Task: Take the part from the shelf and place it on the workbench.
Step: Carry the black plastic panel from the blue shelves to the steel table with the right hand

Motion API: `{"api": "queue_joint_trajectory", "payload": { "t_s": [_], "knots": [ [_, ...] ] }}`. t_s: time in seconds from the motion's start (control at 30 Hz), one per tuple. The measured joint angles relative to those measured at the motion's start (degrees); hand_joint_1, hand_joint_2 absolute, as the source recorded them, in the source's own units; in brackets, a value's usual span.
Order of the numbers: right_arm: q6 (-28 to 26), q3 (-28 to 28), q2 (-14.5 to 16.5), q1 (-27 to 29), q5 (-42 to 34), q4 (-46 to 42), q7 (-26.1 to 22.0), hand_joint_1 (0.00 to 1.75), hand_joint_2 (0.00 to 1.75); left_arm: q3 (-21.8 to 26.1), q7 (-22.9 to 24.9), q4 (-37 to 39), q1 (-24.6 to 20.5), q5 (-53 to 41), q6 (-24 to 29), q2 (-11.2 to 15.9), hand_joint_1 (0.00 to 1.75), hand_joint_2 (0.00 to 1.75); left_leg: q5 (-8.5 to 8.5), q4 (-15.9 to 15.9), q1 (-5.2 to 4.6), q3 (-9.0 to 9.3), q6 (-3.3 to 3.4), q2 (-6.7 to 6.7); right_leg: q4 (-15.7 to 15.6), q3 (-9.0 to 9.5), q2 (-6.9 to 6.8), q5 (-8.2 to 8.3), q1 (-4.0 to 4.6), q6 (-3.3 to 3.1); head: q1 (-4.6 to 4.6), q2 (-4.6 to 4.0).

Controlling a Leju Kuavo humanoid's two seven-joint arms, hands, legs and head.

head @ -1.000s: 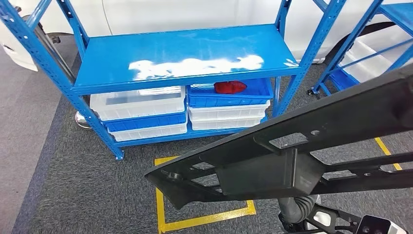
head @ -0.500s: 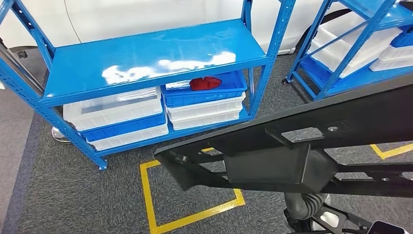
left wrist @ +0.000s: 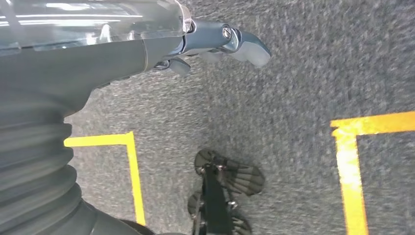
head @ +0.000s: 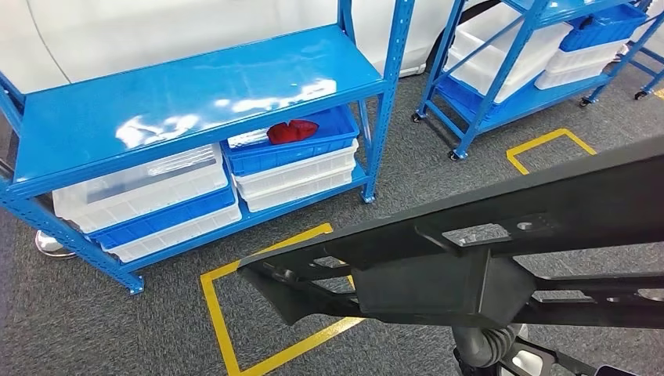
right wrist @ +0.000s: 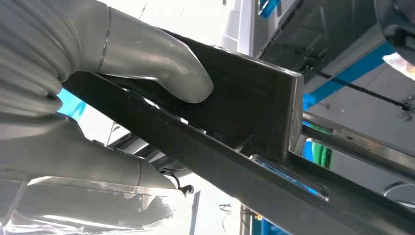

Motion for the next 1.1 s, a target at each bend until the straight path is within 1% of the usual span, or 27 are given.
{"api": "queue_joint_trajectory", "payload": {
  "t_s": [0.07,0.1,0.13,0.17,0.2,0.23,0.27,0.3,0.33,0.37,0.4,0.47,0.5,0.53,0.57,0.6,0.67,0.73,0.77,0.8,0.83,0.87,0.9,0.97,1.0,1.03,1.1],
  "knots": [
    [0.78,0.03,0.10,-0.01,-0.01,-0.01,-0.01,1.75,1.75,0.01,0.22,0.01,-0.01,0.14,0.28,-0.22,0.00,1.75,-0.10,-0.11,-0.12,0.19,-0.61,1.01,-0.28,-0.20,0.96,0.01,0.16,-0.67,-0.03,0.00],
    [0.95,0.03,0.21,0.02,0.01,-0.03,0.00,1.75,1.75,0.01,0.27,0.02,-0.08,0.12,0.31,-0.31,0.00,1.75,-0.39,0.06,-0.04,0.25,-0.91,0.96,-0.50,-0.17,1.54,0.15,0.06,-1.00,-0.03,-0.01],
    [1.03,0.03,0.34,0.03,0.02,-0.05,-0.01,1.75,1.75,0.00,0.32,0.02,-0.12,0.06,0.27,-0.36,0.00,1.75,-1.10,0.89,0.03,0.01,-1.15,0.17,-0.76,-0.10,2.06,0.33,-0.08,-1.38,-0.06,-0.01],
    [1.04,0.02,0.52,0.07,0.04,-0.08,-0.01,1.75,1.75,0.00,0.44,0.02,-0.10,-0.05,0.23,-0.37,0.00,1.75,-2.46,2.91,0.11,-0.80,-1.34,-1.06,-1.02,-0.01,2.58,0.50,-0.24,-1.74,-0.10,-0.01],
    [1.06,0.02,0.67,0.20,0.05,-0.09,-0.01,1.75,1.75,0.00,0.60,0.02,0.00,-0.15,0.21,-0.37,0.00,1.75,-4.33,6.19,0.24,-2.25,-1.47,-2.59,-1.12,0.03,3.10,0.59,-0.30,-2.01,-0.16,-0.01],
    [1.09,0.00,0.77,0.39,0.05,-0.11,-0.01,1.75,1.75,0.00,0.77,0.02,0.19,-0.25,0.19,-0.37,0.00,1.75,-6.30,10.29,0.25,-4.15,-1.57,-3.67,-1.12,-0.01,3.71,0.62,-0.28,-2.18,-0.21,-0.01],
    [1.14,-0.03,0.85,0.73,0.06,-0.13,0.00,1.75,1.75,0.01,0.94,0.02,0.39,-0.30,0.19,-0.36,0.00,1.75,-7.74,14.13,0.27,-6.01,-1.67,-4.19,-1.08,-0.05,4.41,0.63,-0.25,-2.26,-0.24,-0.01],
    [1.19,-0.09,0.87,1.14,0.08,-0.15,0.00,1.75,1.75,0.01,1.03,0.02,0.57,-0.33,0.20,-0.38,0.00,1.75,-8.17,16.50,0.27,-7.25,-1.73,-4.39,-0.99,-0.06,5.16,0.63,-0.22,-2.28,-0.25,-0.01],
    [1.23,-0.22,0.88,1.63,0.14,-0.24,0.00,1.75,1.75,0.00,1.08,0.02,0.68,-0.47,0.21,-0.42,0.00,1.75,-7.39,16.72,0.28,-7.54,-1.74,-4.48,-0.86,-0.05,5.91,0.59,-0.21,-2.25,-0.27,-0.01],
    [1.22,-0.40,0.89,2.18,0.23,-0.41,0.00,1.75,1.75,-0.03,1.10,0.02,0.73,-0.65,0.23,-0.45,0.00,1.75,-5.58,14.68,0.33,-6.79,-1.70,-4.65,-0.67,-0.03,6.66,0.52,-0.24,-2.15,-0.28,-0.01],
    [1.18,-0.65,0.89,2.71,0.34,-0.67,0.00,1.75,1.75,-0.09,1.10,0.02,0.78,-0.86,0.25,-0.49,0.00,1.75,-3.17,10.84,0.46,-5.21,-1.63,-5.36,-0.43,-0.02,7.41,0.39,-0.28,-2.00,-0.31,-0.01],
    [1.04,-1.22,0.86,3.61,0.33,-1.23,0.01,1.75,1.75,-0.26,1.12,0.02,0.87,-1.26,0.31,-0.56,0.00,1.75,-0.31,3.91,0.77,-2.26,-1.40,-7.89,0.24,-0.35,8.84,0.12,-0.22,-1.49,-0.31,0.00],
    [0.96,-1.54,0.81,4.04,0.08,-1.51,0.00,1.75,1.75,-0.38,1.11,0.02,0.89,-1.44,0.30,-0.60,0.00,1.75,0.06,2.05,0.83,-1.49,-1.23,-8.84,0.49,-0.65,9.49,0.09,-0.21,-1.16,-0.31,0.00],
    [0.88,-1.95,0.68,4.53,-0.32,-1.84,-0.01,1.75,1.75,-0.55,1.03,0.02,0.88,-1.68,0.24,-0.64,0.00,1.75,-0.21,1.60,0.76,-1.30,-0.96,-9.14,0.61,-0.97,10.07,0.16,-0.27,-0.78,-0.34,0.01],
    [0.81,-2.45,0.48,5.10,-0.73,-2.23,-0.01,1.75,1.75,-0.77,0.85,0.02,0.82,-1.87,0.07,-0.69,0.00,1.75,-0.17,1.41,0.70,-1.26,-0.62,-8.65,0.59,-1.22,10.65,0.31,-0.41,-0.37,-0.35,0.01],
    [0.78,-3.00,0.20,5.76,-1.06,-2.69,-0.02,1.75,1.75,-1.01,0.58,0.02,0.74,-2.02,-0.22,-0.76,0.00,1.75,-0.01,1.25,0.66,-1.23,-0.19,-8.06,0.64,-1.36,10.64,0.33,-0.53,0.01,-0.38,0.00],
    [0.90,-4.20,-0.35,6.77,-1.52,-3.78,-0.01,1.75,1.75,-1.37,-0.02,0.02,0.64,-2.15,-1.01,-0.87,0.00,1.75,0.31,0.88,0.72,-1.14,0.63,-6.68,2.90,-2.51,8.38,-1.12,-0.52,0.64,-0.08,-0.01],
    [1.45,-5.26,-0.69,7.48,-1.92,-4.85,-0.01,1.75,1.75,-1.49,-0.29,0.02,0.76,-2.20,-1.60,-0.91,0.00,1.75,0.33,0.75,0.60,-1.14,1.08,-5.11,9.56,-5.73,5.29,-4.63,-0.49,1.10,0.25,-0.01],
    [1.78,-5.73,-0.79,7.82,-2.08,-5.23,-0.01,1.75,1.75,-1.53,-0.32,0.02,0.85,-2.21,-1.74,-0.91,0.00,1.75,0.28,0.76,0.49,-1.15,1.15,-4.26,13.51,-7.70,4.64,-6.23,-0.58,1.28,0.27,-0.01],
    [2.10,-6.17,-0.87,8.16,-2.22,-5.52,-0.01,1.75,1.75,-1.59,-0.35,0.02,0.89,-2.21,-1.82,-0.91,0.00,1.75,0.21,0.77,0.40,-1.14,1.19,-3.43,16.23,-9.07,4.34,-6.98,-0.67,1.38,0.27,-0.01],
    [2.41,-6.60,-0.96,8.43,-2.42,-5.72,-0.01,1.75,1.75,-1.66,-0.39,0.03,0.85,-2.21,-1.86,-0.92,0.00,1.75,0.13,0.77,0.33,-1.10,1.19,-2.62,16.91,-9.41,4.15,-6.65,-0.72,1.39,0.27,-0.01],
    [2.72,-7.06,-1.07,8.58,-2.69,-5.87,0.00,1.75,1.75,-1.71,-0.44,0.03,0.78,-2.21,-1.88,-0.93,0.00,1.75,0.05,0.77,0.26,-1.01,1.15,-1.87,15.22,-8.54,3.90,-5.33,-0.74,1.28,0.27,-0.01],
    [3.10,-7.51,-1.22,8.62,-3.02,-5.99,-0.01,1.75,1.75,-1.75,-0.46,0.04,0.67,-2.20,-1.87,-0.99,0.00,1.75,-0.06,0.77,0.20,-0.86,1.08,-1.22,11.43,-6.52,3.25,-3.39,-0.65,1.01,0.27,-0.01],
    [3.92,-8.40,-1.54,8.51,-3.61,-6.20,-0.01,1.75,1.75,-1.78,-0.46,0.04,0.49,-2.14,-1.79,-1.15,0.00,1.75,-0.32,0.76,-0.02,-0.53,0.77,-0.15,3.43,-2.29,0.74,-0.69,-0.10,0.07,0.24,-0.01],
    [4.26,-8.78,-1.66,8.42,-3.78,-6.26,-0.02,1.75,1.75,-1.79,-0.47,0.04,0.40,-2.10,-1.74,-1.23,0.00,1.75,-0.46,0.76,-0.12,-0.38,0.53,0.32,1.16,-1.12,-0.10,-0.18,0.22,-0.37,0.24,-0.01],
    [4.49,-9.07,-1.70,8.35,-3.81,-6.31,-0.02,1.75,1.75,-1.79,-0.52,0.04,0.33,-2.05,-1.69,-1.27,0.00,1.75,-0.57,0.72,-0.19,-0.24,0.24,0.82,0.33,-0.81,-0.37,-0.21,0.48,-0.73,0.21,-0.01],
    [4.61,-9.46,-1.72,8.44,-3.49,-6.50,-0.03,1.75,1.75,-1.79,-0.69,0.04,0.11,-2.01,-1.68,-1.27,0.00,1.75,-0.74,0.54,-0.23,0.09,-0.38,1.66,0.06,-0.86,0.96,0.03,0.39,-1.28,0.20,-0.01]
  ]
}}
